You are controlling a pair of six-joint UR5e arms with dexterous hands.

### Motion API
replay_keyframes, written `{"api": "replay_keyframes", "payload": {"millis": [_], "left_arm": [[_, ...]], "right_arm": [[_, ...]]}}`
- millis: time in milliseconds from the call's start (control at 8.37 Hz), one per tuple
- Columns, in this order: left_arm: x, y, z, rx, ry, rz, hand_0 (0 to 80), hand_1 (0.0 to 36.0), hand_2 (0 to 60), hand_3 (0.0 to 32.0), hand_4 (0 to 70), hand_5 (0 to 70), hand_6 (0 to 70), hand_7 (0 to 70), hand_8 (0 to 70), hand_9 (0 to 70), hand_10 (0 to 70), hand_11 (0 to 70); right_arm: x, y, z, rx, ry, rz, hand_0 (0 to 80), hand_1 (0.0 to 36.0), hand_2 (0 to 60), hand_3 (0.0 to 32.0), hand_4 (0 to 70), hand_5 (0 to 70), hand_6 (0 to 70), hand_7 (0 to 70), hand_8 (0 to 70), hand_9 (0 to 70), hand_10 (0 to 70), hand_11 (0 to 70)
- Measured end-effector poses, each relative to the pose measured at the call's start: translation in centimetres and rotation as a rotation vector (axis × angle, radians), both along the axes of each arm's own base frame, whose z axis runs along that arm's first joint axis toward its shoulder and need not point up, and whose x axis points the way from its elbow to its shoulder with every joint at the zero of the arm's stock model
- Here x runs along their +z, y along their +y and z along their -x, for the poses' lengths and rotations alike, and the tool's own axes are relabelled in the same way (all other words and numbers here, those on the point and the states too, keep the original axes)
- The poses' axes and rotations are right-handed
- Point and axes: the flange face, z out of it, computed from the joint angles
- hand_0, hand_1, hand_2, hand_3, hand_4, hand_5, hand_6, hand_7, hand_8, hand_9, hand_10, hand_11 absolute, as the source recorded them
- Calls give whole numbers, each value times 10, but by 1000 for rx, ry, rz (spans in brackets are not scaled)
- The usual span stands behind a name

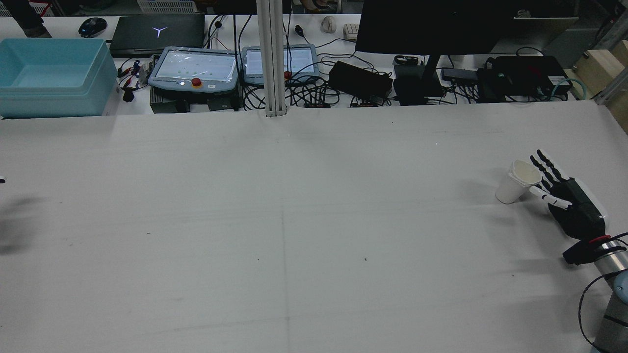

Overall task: Pour water
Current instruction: 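Close the right hand around the beige cup and lift it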

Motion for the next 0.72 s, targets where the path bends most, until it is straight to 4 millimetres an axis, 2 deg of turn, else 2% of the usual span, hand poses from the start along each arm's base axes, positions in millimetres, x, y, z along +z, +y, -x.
{"api": "replay_keyframes", "payload": {"millis": [119, 239, 478, 717], "left_arm": [[1, 0, 0, 0, 0, 1, 800, 360, 163, 0, 700, 700, 185, 263, 128, 77, 58, 116], [3, 1, 1, 0, -1, 1, 800, 360, 163, 0, 700, 700, 185, 262, 128, 76, 58, 116], [8, 7, 4, 0, -2, 5, 800, 360, 162, 0, 700, 700, 185, 262, 128, 76, 58, 117], [12, 14, 7, 1, -3, 9, 800, 360, 161, 0, 700, 700, 184, 261, 127, 76, 58, 116]], "right_arm": [[-2, -2, 1, 3, 0, -3, 482, 174, 185, 68, 10, 57, 108, 113, 64, 66, 0, 0], [-3, -4, 1, 6, -1, -5, 486, 176, 188, 36, 33, 60, 129, 133, 63, 59, 0, 0], [-8, -9, 8, 4, -5, -12, 484, 173, 197, 56, 56, 62, 145, 160, 83, 87, 0, 0], [-19, -19, 23, -2, -3, -31, 488, 175, 202, 56, 74, 64, 156, 176, 87, 95, 0, 0]]}}
